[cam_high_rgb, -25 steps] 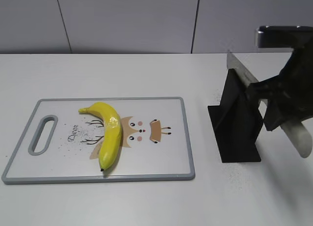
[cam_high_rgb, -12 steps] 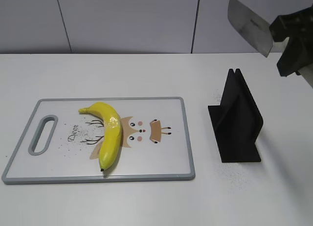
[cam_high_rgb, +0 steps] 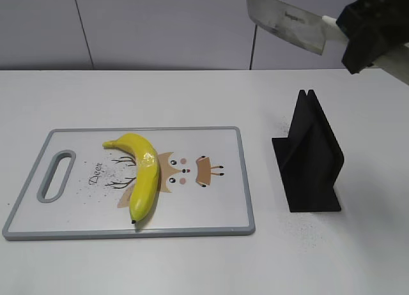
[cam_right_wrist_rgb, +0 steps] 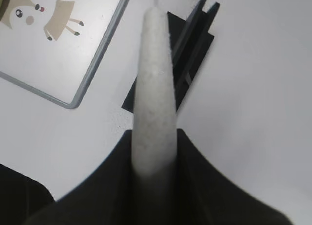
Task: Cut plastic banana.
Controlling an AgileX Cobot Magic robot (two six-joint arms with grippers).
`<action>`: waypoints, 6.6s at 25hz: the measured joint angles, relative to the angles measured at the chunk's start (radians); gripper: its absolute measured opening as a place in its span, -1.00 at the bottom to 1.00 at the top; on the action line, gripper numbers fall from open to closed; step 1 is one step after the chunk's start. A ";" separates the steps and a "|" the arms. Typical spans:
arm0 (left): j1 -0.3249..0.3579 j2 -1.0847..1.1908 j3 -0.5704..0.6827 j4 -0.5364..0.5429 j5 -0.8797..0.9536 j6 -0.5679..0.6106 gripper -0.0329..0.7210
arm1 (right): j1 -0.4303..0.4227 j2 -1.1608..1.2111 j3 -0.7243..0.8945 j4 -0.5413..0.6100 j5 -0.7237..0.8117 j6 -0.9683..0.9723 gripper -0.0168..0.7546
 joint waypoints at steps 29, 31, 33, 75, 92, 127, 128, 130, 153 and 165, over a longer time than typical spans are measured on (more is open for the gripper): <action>-0.222 1.163 -0.810 -0.381 0.314 1.043 0.65 | 0.107 0.384 -0.307 0.269 0.000 -1.061 -0.55; -0.229 1.202 -0.810 -0.368 0.316 1.046 0.65 | 0.114 0.393 -0.320 0.296 0.000 -1.084 -0.55; -0.230 1.234 -0.810 -0.348 0.316 1.050 0.65 | 0.117 0.398 -0.327 0.321 0.000 -1.091 -0.55; -0.239 1.540 -0.413 -0.249 -0.114 0.986 -0.83 | 0.167 0.660 -0.056 0.281 -0.423 -1.046 -0.53; -0.239 1.394 -0.399 -0.253 -0.056 0.980 -0.84 | 0.172 0.547 -0.074 0.274 -0.364 -1.046 -0.53; -0.207 1.062 -0.398 -0.287 -0.212 0.781 0.89 | 0.167 0.322 -0.103 0.076 -0.229 -0.800 -0.55; -0.192 1.058 -0.398 -0.269 -0.221 0.695 0.89 | 0.167 0.322 -0.122 0.057 -0.213 -0.745 -0.55; -0.155 1.052 -0.402 -0.215 -0.211 0.536 0.88 | 0.166 0.322 -0.164 0.035 -0.178 -0.637 -0.55; 0.065 0.697 -0.181 -0.060 0.226 0.033 0.65 | -0.046 -0.096 0.186 -0.061 -0.160 0.355 -0.55; 0.065 0.190 0.064 -0.032 0.160 0.033 0.64 | -0.085 -0.136 0.396 0.100 -0.255 0.356 -0.55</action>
